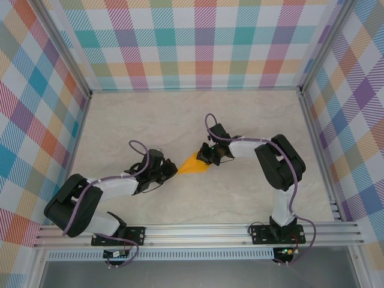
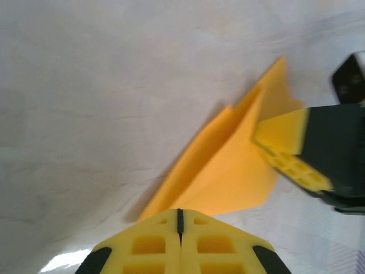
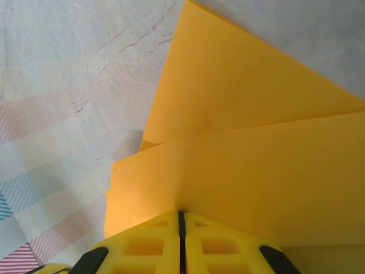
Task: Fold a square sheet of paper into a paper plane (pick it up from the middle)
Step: Fourth fold the wing at the center of the table.
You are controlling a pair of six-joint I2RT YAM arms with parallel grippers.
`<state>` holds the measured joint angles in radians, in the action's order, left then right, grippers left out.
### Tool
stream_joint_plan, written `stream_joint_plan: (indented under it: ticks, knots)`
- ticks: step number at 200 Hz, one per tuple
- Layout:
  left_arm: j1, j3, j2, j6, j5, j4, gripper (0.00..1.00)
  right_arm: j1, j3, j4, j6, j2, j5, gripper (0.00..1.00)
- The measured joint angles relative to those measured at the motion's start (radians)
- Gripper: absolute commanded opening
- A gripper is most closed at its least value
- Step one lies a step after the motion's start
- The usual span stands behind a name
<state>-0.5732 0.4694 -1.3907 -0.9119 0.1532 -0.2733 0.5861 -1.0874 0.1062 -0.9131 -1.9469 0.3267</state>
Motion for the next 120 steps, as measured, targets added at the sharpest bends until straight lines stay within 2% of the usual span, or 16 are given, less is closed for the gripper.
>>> stream_joint_plan:
  ticks: [25, 71, 120]
  knots:
    - [0.0, 0.025, -0.012, 0.005, 0.028, -0.037, 0.0, 0.0, 0.0, 0.0, 0.0, 0.0, 0.0, 0.07]
    - [0.0, 0.085, -0.149, 0.005, 0.099, -0.095, 0.0, 0.0, 0.0, 0.0, 0.0, 0.0, 0.001, 0.07]
    - [0.0, 0.092, -0.194, 0.016, 0.089, -0.06, 0.0, -0.002, 0.0, -0.001, 0.001, 0.002, 0.007, 0.07]
